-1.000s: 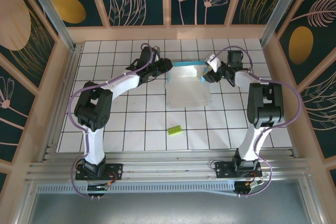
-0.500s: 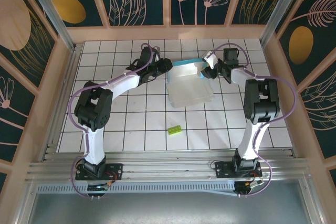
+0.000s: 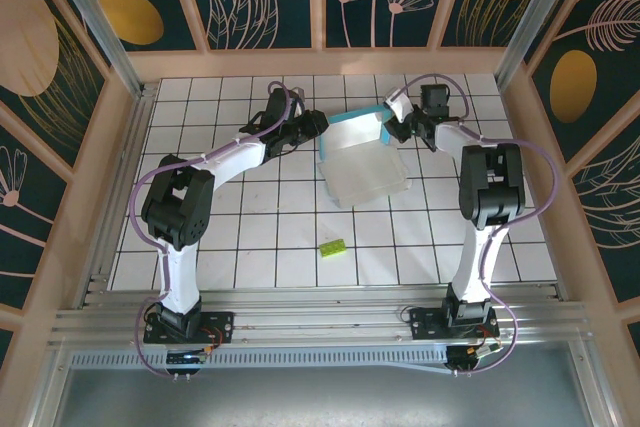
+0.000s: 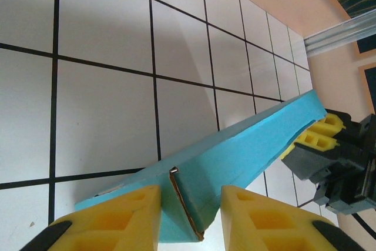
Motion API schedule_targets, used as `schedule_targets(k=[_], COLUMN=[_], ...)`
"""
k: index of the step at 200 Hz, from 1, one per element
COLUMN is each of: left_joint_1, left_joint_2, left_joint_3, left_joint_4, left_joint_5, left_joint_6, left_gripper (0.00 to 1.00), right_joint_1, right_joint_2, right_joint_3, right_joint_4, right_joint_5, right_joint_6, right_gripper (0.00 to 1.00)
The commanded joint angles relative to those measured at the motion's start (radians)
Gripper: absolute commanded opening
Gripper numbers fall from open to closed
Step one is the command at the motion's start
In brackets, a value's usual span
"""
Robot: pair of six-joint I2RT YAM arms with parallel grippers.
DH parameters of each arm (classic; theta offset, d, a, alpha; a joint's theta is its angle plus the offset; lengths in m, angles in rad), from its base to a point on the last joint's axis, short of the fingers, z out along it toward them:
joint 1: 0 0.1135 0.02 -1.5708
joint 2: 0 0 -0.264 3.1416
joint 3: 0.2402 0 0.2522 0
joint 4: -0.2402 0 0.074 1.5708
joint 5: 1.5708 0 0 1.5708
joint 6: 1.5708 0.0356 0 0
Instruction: Fold the paper box
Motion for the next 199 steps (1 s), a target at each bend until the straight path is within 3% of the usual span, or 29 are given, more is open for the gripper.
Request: schedule_targets(k=[1,35,53,67,87,127,145,164,179,199], left_joint_1=[0.001,0.001,0.001,0.001,0.001,0.001,0.001,0.001,0.001,0.001], left_joint_2=[0.017,0.018,0.018,0.018,0.015,0.011,0.015,0.013,0.013,0.015], left_joint_3=[0.030,0.025,0.024,0.023,0.021,0.015,0.017,0.017,0.017,0.017], left_joint_4=[0.008,0.010,0.011,0.011,0.008,0.012,0.015,0.014,0.014,0.014], left_joint_5=[0.025,0.026,0.028,0.030,0.027,0.023,0.026,0.026,0.025,0.025], left_joint_6=[0.016,0.015,0.016,0.015,0.018,0.015,0.013,0.011,0.013,0.012], left_gripper=[0.31,0.31,0.31,0.32,0.31,0.32,0.31,0.31,0.32,0.32], right_joint_1=[0.023,0.044,0.061,0.068,0.070,0.077,0.082,0.082,0.082,0.084], right_joint_2=[0.034,0.061,0.092,0.113,0.136,0.145,0.150,0.159,0.175,0.194], right_joint_3=[0.034,0.056,0.081,0.098,0.120,0.130,0.133,0.135,0.150,0.175], right_joint_4=[-0.058,-0.075,-0.099,-0.107,-0.102,-0.081,-0.080,-0.088,-0.108,-0.126], right_joint_5=[-0.007,0.048,0.090,0.116,0.143,0.222,0.242,0.222,0.202,0.196], right_joint_6=[0.032,0.127,0.158,0.183,0.227,0.280,0.292,0.292,0.292,0.297], right_gripper=[0.12,0.09,0.20,0.21,0.10,0.01,0.15,0.16,0.14,0.02])
